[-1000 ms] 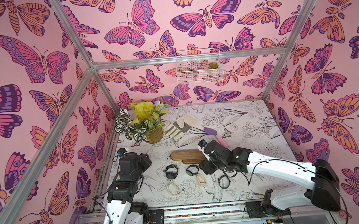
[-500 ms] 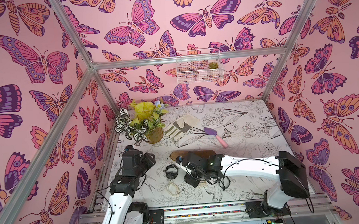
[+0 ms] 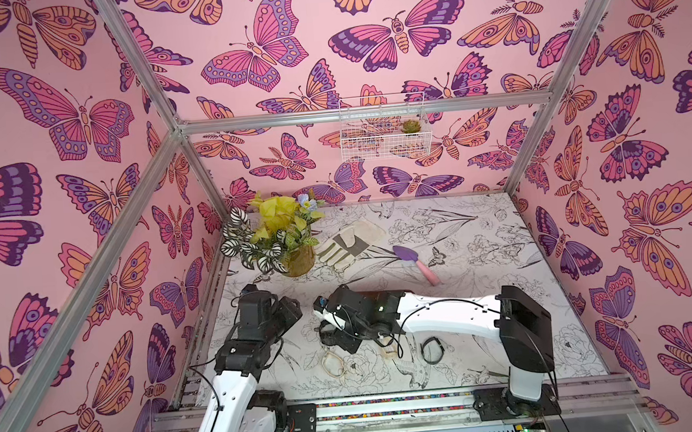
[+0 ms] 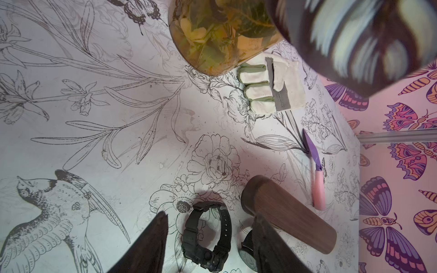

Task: Place watch on stand
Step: Pick up the watch at the center of the board.

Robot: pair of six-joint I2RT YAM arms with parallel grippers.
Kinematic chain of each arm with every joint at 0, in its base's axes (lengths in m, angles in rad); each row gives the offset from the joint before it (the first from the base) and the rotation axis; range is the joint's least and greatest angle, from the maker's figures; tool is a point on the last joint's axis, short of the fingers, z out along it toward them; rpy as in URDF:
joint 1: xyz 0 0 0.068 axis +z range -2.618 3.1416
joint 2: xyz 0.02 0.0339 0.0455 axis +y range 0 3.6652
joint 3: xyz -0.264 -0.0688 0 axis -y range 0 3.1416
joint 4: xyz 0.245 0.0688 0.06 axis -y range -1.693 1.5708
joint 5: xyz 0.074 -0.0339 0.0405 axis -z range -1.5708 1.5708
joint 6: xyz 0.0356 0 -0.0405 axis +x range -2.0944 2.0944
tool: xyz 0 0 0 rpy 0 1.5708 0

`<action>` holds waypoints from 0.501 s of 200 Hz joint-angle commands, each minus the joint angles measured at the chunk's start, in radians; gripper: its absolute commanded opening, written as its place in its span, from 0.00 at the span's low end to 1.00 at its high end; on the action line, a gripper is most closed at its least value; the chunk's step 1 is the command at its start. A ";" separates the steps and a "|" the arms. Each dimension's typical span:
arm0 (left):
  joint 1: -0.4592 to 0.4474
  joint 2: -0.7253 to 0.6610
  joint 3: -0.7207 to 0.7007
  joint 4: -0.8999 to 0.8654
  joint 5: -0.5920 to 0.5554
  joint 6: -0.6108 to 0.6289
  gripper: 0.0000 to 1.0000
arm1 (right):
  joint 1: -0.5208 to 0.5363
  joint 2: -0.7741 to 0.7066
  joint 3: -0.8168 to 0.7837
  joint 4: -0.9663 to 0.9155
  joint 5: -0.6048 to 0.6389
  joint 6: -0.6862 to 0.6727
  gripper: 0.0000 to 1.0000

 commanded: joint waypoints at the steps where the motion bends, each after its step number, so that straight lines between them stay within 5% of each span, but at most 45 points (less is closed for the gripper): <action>1: 0.008 -0.015 -0.019 0.005 -0.027 -0.003 0.61 | 0.006 0.047 0.056 -0.002 0.010 -0.035 0.42; 47: 0.021 -0.021 -0.034 -0.002 -0.027 0.006 0.62 | 0.005 0.138 0.127 -0.013 0.051 -0.043 0.52; 100: 0.040 -0.036 -0.063 -0.010 -0.022 0.016 0.63 | -0.021 0.207 0.162 -0.004 0.037 -0.034 0.54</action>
